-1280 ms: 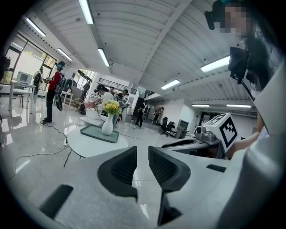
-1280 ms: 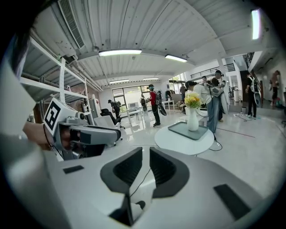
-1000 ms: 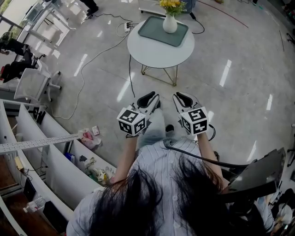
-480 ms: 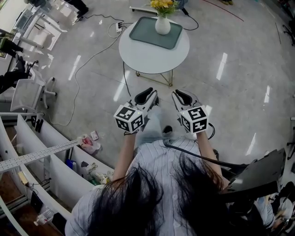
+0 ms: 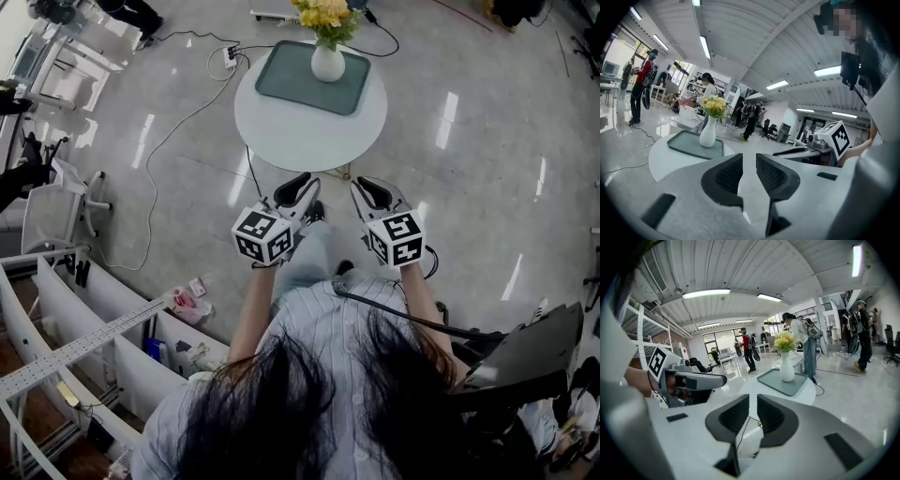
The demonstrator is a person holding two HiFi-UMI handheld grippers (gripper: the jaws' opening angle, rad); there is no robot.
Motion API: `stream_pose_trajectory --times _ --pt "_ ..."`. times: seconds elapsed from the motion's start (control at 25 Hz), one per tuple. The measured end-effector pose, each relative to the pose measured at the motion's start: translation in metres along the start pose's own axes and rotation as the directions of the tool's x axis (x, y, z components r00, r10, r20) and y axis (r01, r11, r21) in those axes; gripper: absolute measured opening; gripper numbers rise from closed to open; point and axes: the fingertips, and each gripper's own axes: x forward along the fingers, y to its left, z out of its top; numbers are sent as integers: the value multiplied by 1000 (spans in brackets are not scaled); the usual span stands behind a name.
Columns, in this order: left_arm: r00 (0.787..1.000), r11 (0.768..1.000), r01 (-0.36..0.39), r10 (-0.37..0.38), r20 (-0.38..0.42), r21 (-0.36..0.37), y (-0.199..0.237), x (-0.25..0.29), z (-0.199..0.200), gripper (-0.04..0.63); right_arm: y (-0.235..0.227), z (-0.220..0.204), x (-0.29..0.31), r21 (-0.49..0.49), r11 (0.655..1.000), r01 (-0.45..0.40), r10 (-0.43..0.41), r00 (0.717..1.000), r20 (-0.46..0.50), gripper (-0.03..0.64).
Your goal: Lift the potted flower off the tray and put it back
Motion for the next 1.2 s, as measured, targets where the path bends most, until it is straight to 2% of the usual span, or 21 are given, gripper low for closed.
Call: stream_pose_trajectory --times 0.16,0.8,1.2 --pt "999 999 27 -26 -37 23 18 10 7 77 -4 11 20 7 1000 17 -17 1000 -4 68" --pt "994 995 92 -93 -54 -25 105 49 36 77 -27 46 86 7 995 95 -95 995 -41 69" --pt "980 985 171 -170 -99 -2 130 75 42 77 -34 50 109 24 989 145 -144 989 -44 68"
